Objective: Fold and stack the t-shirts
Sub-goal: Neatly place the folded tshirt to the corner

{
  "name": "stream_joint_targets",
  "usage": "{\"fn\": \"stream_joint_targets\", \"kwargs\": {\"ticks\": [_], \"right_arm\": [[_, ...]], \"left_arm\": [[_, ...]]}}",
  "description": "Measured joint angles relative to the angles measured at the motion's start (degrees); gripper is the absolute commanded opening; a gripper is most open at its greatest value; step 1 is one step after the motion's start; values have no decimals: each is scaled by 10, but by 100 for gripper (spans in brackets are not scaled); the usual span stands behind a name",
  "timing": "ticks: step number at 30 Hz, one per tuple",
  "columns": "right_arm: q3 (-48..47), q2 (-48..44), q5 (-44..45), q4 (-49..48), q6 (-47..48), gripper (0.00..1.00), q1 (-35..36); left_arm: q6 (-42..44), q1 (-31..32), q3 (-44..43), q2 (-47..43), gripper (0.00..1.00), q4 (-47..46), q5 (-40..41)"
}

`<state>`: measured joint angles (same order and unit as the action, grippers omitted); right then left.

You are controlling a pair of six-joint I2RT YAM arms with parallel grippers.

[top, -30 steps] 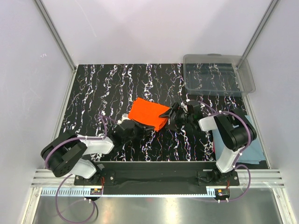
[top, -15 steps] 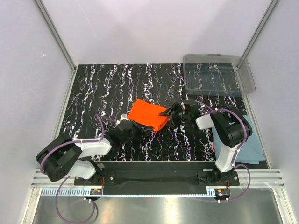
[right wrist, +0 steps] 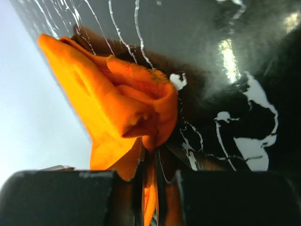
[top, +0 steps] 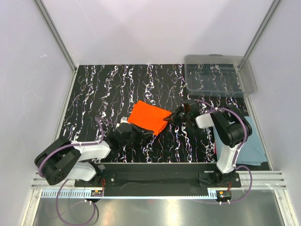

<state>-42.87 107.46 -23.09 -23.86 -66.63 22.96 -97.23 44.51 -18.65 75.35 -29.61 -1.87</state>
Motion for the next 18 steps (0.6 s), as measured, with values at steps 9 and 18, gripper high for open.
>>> {"fn": "stream_joint_targets", "kwargs": {"ticks": [9,18], "right_arm": [[-17,-172,127,231,123,0,3],[-26,-357,278,472,177,0,-23]], "left_arm": [[152,-16,-35,-31,28,153,-79],[386,-17,-113,-63,30,300,-176]]}}
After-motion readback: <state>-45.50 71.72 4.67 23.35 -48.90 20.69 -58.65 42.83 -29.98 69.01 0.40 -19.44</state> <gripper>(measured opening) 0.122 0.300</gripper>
